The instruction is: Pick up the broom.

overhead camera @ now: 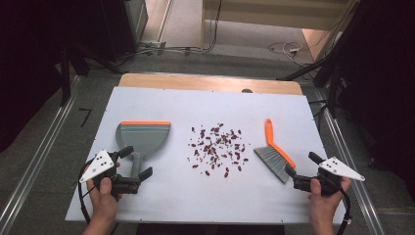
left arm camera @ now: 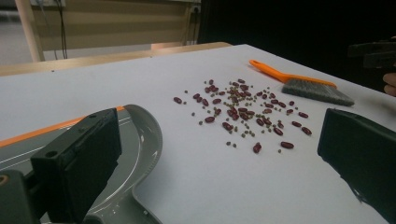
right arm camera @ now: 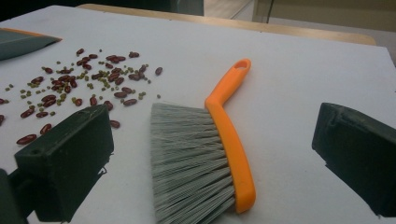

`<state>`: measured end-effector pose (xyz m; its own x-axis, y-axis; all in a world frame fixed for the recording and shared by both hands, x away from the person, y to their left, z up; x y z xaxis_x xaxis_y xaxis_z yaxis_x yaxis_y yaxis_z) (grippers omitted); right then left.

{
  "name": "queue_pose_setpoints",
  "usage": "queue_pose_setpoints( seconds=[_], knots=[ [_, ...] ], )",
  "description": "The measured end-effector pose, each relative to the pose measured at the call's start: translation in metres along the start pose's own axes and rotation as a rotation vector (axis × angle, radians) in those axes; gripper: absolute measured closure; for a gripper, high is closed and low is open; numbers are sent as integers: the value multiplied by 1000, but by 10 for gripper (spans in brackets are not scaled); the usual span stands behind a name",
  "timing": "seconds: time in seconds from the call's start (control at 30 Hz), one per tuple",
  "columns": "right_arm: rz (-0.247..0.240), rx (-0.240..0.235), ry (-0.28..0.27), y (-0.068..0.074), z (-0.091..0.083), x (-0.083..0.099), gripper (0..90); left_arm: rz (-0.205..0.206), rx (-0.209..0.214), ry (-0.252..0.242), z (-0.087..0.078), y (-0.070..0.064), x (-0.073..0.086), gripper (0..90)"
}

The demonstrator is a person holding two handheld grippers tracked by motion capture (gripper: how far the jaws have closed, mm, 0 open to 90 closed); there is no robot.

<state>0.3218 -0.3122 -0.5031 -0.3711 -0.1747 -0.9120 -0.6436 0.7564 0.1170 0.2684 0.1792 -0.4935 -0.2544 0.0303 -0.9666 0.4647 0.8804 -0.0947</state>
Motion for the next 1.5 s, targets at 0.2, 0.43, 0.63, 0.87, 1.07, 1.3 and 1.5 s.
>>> queue_pose_setpoints(
  seconds=[0.2,0.43,0.63,0.87,1.07,1.3,1.5],
  knots=[
    [-4,-4,12,3,4,0,0,-14,-2,-6,0,0,0,7],
    [-20,-9,12,9,6,-9,0,-11,-1,-9,0,-4,-1,7],
    [-49,-25,16,18,15,-29,0,-18,-13,-12,-1,-4,-1,7],
    [-81,-21,8,15,21,-53,0,-15,3,1,2,-8,1,7],
    [-93,-20,11,10,29,-74,0,-9,5,3,3,-9,2,7],
    [-111,-33,43,8,45,-91,0,-18,5,-6,1,-8,-1,7],
    [-107,-47,76,7,58,-98,0,-18,9,-3,2,-9,0,7]
  ],
)
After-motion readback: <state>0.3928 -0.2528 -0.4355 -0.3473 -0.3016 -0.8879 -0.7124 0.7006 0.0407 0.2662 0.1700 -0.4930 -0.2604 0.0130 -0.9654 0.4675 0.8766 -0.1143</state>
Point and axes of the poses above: each handheld gripper's, and its own axes: z roughly forward along the jaws, x roughly out of its underside, y roughly to its left, the point moved 8 cm from there along z, roughly forward along the jaws, and after that the axes turned 12 degrees about -x, right-handed, at the moved point
